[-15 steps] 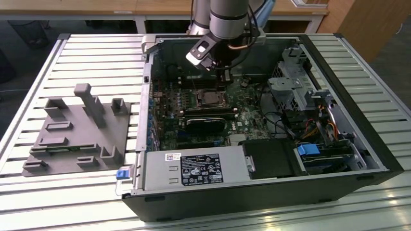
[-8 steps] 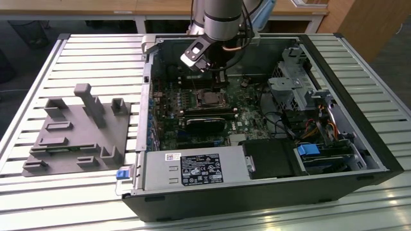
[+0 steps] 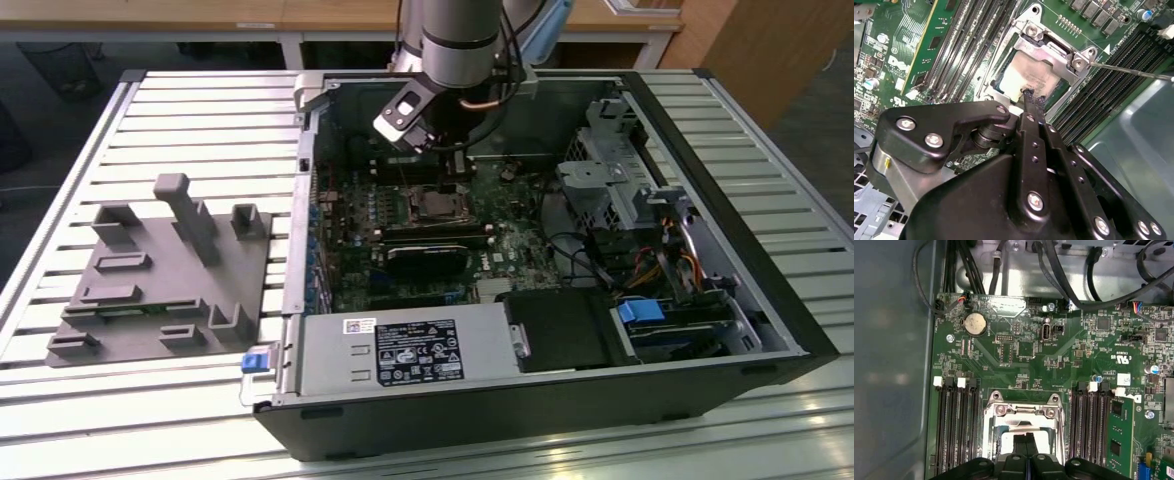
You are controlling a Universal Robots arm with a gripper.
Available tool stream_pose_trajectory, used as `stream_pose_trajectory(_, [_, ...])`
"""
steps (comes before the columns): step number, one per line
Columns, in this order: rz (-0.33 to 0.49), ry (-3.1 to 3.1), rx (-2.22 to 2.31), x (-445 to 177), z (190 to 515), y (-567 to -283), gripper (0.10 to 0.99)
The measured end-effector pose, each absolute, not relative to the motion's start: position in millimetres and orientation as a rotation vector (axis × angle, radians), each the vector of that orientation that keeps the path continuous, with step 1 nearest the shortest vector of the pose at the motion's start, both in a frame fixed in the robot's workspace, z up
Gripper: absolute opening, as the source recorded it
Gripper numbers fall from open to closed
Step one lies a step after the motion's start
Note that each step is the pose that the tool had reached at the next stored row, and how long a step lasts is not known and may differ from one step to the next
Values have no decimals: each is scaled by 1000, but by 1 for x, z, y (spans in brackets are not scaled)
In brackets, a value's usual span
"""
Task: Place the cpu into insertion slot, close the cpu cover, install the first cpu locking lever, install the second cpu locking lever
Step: 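Close the cpu cover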
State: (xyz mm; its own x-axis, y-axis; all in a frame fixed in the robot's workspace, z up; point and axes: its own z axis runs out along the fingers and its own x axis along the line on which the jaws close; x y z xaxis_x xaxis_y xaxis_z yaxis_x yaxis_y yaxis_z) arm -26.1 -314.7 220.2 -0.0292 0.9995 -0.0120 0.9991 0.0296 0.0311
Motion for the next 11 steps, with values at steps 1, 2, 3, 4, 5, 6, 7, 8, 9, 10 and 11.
stream_pose_trajectory(1, [22, 2232, 2167, -26, 220, -315, 106])
stream_pose_trajectory(2, [22, 2232, 2167, -27, 219, -315, 106])
stream_pose_trajectory(3, [22, 2232, 2167, -27, 219, -315, 106])
stream_pose_trajectory(4, [22, 2232, 2167, -27, 218, -315, 106])
stream_pose_trajectory(5, [22, 2232, 2167, -27, 218, -315, 106])
stream_pose_trajectory(6, [22, 2232, 2167, -28, 217, -315, 106])
stream_pose_trajectory(7, [22, 2233, 2167, -28, 217, -315, 106])
stream_pose_trajectory(8, [22, 2234, 2165, -30, 217, -315, 106])
stream_pose_trajectory(9, [22, 2235, 2164, -31, 216, -315, 106])
stream_pose_trajectory(10, [22, 2236, 2164, -33, 216, -315, 106])
stream_pose_trajectory(11, [22, 2236, 2164, -35, 216, -315, 106])
